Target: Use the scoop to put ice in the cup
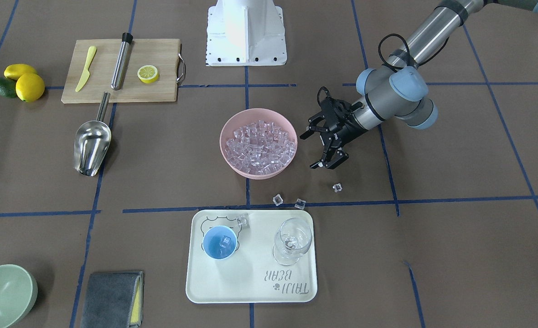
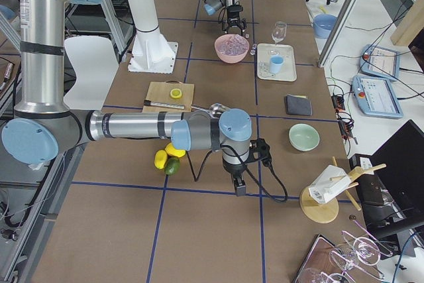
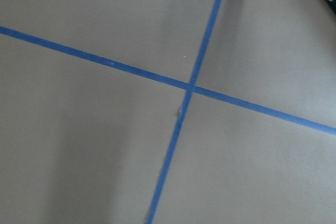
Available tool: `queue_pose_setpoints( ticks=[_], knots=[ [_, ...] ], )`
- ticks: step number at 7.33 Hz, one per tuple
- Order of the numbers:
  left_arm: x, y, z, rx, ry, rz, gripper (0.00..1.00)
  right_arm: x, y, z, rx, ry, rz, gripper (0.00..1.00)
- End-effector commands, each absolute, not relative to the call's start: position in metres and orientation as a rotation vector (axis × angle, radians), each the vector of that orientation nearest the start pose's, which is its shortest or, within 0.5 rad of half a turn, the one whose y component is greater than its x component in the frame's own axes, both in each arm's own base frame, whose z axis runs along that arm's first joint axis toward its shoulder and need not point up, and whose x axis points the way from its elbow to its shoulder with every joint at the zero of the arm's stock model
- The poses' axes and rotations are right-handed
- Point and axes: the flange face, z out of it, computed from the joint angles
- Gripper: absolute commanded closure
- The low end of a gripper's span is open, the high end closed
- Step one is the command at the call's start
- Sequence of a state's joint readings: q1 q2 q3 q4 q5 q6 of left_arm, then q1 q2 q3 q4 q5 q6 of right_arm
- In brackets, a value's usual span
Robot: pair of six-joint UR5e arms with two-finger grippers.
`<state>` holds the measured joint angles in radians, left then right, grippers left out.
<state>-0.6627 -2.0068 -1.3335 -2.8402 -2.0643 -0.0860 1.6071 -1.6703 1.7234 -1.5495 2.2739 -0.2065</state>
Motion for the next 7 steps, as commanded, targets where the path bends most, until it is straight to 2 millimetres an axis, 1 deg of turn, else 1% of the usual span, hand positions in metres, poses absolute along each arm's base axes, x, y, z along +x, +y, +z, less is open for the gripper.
queue_pose_setpoints(
  ticks=[1, 2, 3, 4, 5, 6, 7],
  knots=[
    [0.400, -0.539, 0.396, 0.956, 1.009, 0.947, 0.00, 0.099, -0.438, 0.643, 0.124, -0.702, -0.146, 0.00],
    [0.360, -0.568, 0.398, 0.939, 0.920, 0.934, 0.00, 0.097, -0.438, 0.643, 0.121, -0.710, -0.139, 0.00],
    [0.321, -0.596, 0.405, 0.928, 0.805, 0.981, 0.00, 0.090, -0.439, 0.642, 0.103, -0.742, -0.095, 0.00],
    [0.280, -0.619, 0.411, 0.883, 0.719, 0.992, 0.00, 0.069, -0.444, 0.639, 0.073, -0.749, -0.090, 0.00],
    [0.250, -0.633, 0.417, 0.825, 0.691, 0.943, 0.00, 0.052, -0.447, 0.638, 0.060, -0.751, -0.117, 0.00],
    [0.207, -0.642, 0.435, 0.731, 0.692, 0.871, 0.00, 0.050, -0.448, 0.637, 0.057, -0.751, -0.114, 0.00],
    [0.147, -0.650, 0.442, 0.636, 0.706, 0.768, 0.00, 0.050, -0.448, 0.637, 0.059, -0.750, -0.116, 0.00]
  ],
)
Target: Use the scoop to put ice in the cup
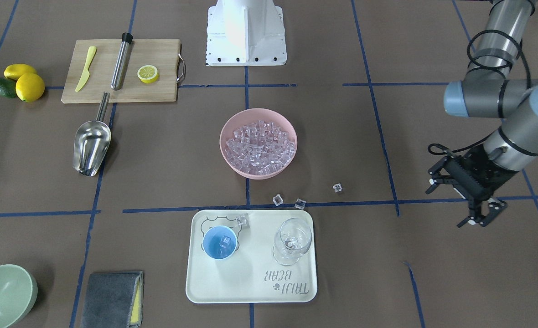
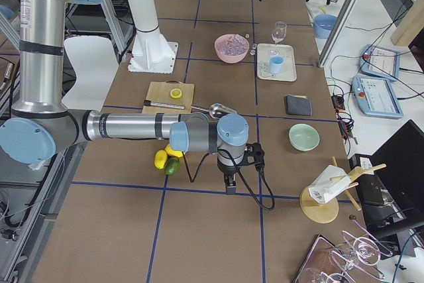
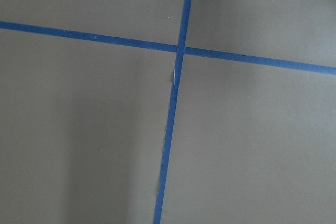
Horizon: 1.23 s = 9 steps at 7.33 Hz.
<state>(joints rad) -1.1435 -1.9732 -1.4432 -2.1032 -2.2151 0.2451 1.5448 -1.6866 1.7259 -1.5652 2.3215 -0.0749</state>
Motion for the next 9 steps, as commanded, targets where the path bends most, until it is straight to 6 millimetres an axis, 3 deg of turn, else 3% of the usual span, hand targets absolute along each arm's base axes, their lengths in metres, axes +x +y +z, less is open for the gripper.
queue_pose_setpoints(
  ticks=[1, 2, 4, 6, 8, 9],
  knots=[
    [0.092, -0.658, 0.452, 0.544, 0.684, 0.657, 0.00, 0.050, -0.448, 0.636, 0.059, -0.749, -0.116, 0.00],
    [0.056, -0.660, 0.470, 0.419, 0.679, 0.550, 0.00, 0.050, -0.448, 0.636, 0.059, -0.751, -0.117, 0.00],
    [0.011, -0.653, 0.496, 0.256, 0.682, 0.424, 0.00, 0.050, -0.448, 0.636, 0.059, -0.751, -0.117, 0.00],
    [-0.048, -0.610, 0.563, 0.165, 0.690, 0.298, 0.00, 0.050, -0.447, 0.634, 0.065, -0.751, -0.122, 0.00],
    [-0.091, -0.578, 0.597, 0.144, 0.701, 0.219, 0.00, 0.050, -0.450, 0.631, 0.070, -0.752, -0.123, 0.00],
    [-0.094, -0.551, 0.627, 0.096, 0.734, 0.183, 0.00, 0.050, -0.450, 0.631, 0.064, -0.754, -0.120, 0.00]
  ],
)
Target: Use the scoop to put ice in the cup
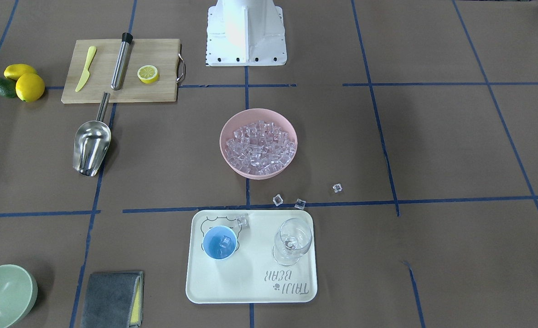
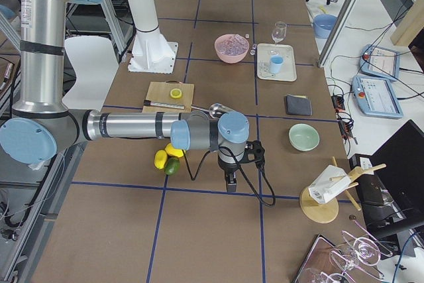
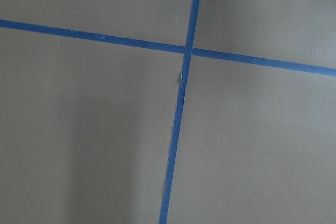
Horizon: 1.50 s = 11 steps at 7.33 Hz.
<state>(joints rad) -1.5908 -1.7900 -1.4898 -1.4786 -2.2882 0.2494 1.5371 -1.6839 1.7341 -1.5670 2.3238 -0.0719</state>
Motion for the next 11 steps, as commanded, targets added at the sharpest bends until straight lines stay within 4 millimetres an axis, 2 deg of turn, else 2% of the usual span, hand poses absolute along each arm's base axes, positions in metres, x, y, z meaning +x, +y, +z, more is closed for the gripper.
queue_pose_setpoints(
  ticks=[1, 3, 4, 6, 11],
  knots=[
    [-0.093, -0.546, 0.638, 0.068, 0.723, 0.170, 0.00, 0.046, -0.446, 0.633, 0.058, -0.806, -0.118, 0.00],
    [-0.096, -0.544, 0.637, 0.067, 0.716, 0.152, 0.00, 0.046, -0.451, 0.625, 0.069, -0.814, -0.122, 0.00],
    [-0.096, -0.540, 0.628, 0.079, 0.717, 0.134, 0.00, 0.046, -0.456, 0.624, 0.064, -0.808, -0.110, 0.00],
    [-0.091, -0.524, 0.621, 0.081, 0.767, 0.098, 0.00, 0.047, -0.456, 0.622, 0.071, -0.789, -0.113, 0.00],
    [-0.090, -0.519, 0.615, 0.134, 0.764, 0.124, 0.00, 0.048, -0.456, 0.623, 0.078, -0.777, -0.119, 0.00]
  ],
)
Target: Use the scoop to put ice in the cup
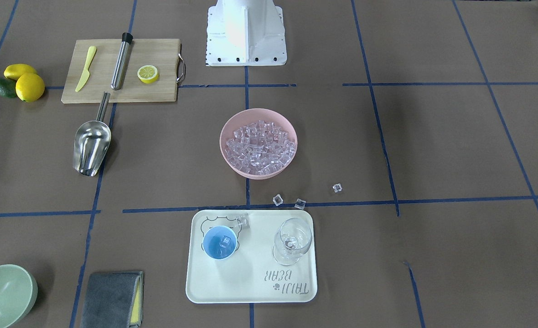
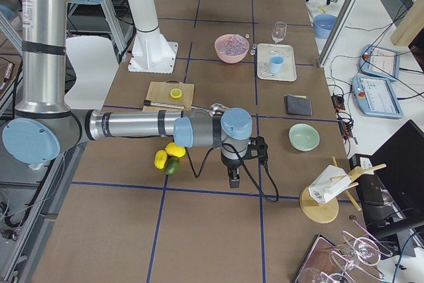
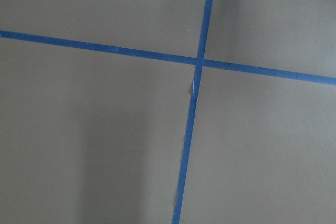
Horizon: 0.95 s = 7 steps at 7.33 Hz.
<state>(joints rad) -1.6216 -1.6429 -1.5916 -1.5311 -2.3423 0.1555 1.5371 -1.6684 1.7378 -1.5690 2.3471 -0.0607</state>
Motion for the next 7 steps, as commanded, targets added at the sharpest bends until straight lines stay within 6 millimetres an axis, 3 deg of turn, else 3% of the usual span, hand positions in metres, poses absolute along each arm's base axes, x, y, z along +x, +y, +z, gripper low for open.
queue_pose_setpoints(
  ticks=[1, 7],
  knots=[
    [-0.0907, -0.5181, 0.6183, 0.130, 0.755, 0.123, 0.00, 0.0475, -0.4559, 0.6222, 0.080, -0.784, -0.122, 0.00],
    [-0.0885, -0.5192, 0.6131, 0.138, 0.763, 0.130, 0.00, 0.0476, -0.4515, 0.6298, 0.068, -0.786, -0.121, 0.00]
  ],
)
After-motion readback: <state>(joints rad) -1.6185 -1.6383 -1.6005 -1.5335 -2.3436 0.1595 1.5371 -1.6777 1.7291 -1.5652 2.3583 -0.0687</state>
